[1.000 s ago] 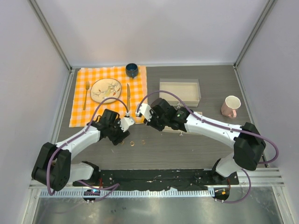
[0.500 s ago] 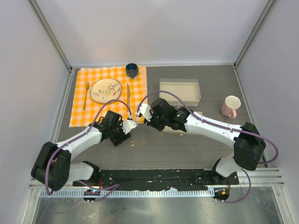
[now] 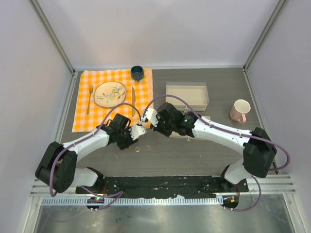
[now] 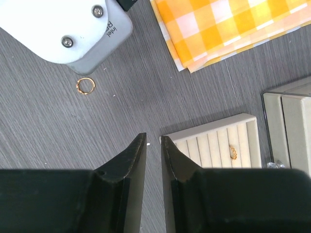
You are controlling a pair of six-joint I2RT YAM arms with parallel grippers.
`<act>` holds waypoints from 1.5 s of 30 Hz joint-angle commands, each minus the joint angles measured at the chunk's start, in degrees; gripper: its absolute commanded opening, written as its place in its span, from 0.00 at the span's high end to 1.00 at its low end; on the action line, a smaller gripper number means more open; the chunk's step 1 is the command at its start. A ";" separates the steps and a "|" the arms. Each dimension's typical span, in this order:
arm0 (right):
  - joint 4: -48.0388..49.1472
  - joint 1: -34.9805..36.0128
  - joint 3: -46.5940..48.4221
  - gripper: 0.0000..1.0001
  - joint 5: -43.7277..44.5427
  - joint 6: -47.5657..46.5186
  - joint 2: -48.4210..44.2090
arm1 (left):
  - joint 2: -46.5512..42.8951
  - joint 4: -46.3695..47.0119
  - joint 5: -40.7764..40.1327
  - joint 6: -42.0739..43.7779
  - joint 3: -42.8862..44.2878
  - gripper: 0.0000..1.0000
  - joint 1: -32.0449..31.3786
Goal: Organize the mixed jewelry
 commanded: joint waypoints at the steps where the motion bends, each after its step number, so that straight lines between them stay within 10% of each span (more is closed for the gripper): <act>1: 1.55 -0.83 0.17 0.76 0.77 -0.28 -3.68 | 2.98 -1.64 0.27 2.74 0.09 0.65 -0.41; 8: 1.46 -3.20 0.18 0.77 0.24 0.07 -5.35 | 4.39 -3.57 1.06 3.53 0.88 0.99 -0.67; 27: 1.46 -13.13 -0.18 0.77 -14.51 9.91 -7.64 | -5.54 -1.29 3.00 -6.12 4.39 1.00 -0.76; 45: 4.18 -18.15 10.28 0.56 -38.95 28.98 5.27 | -9.59 11.37 -10.72 -18.36 10.72 1.00 -7.43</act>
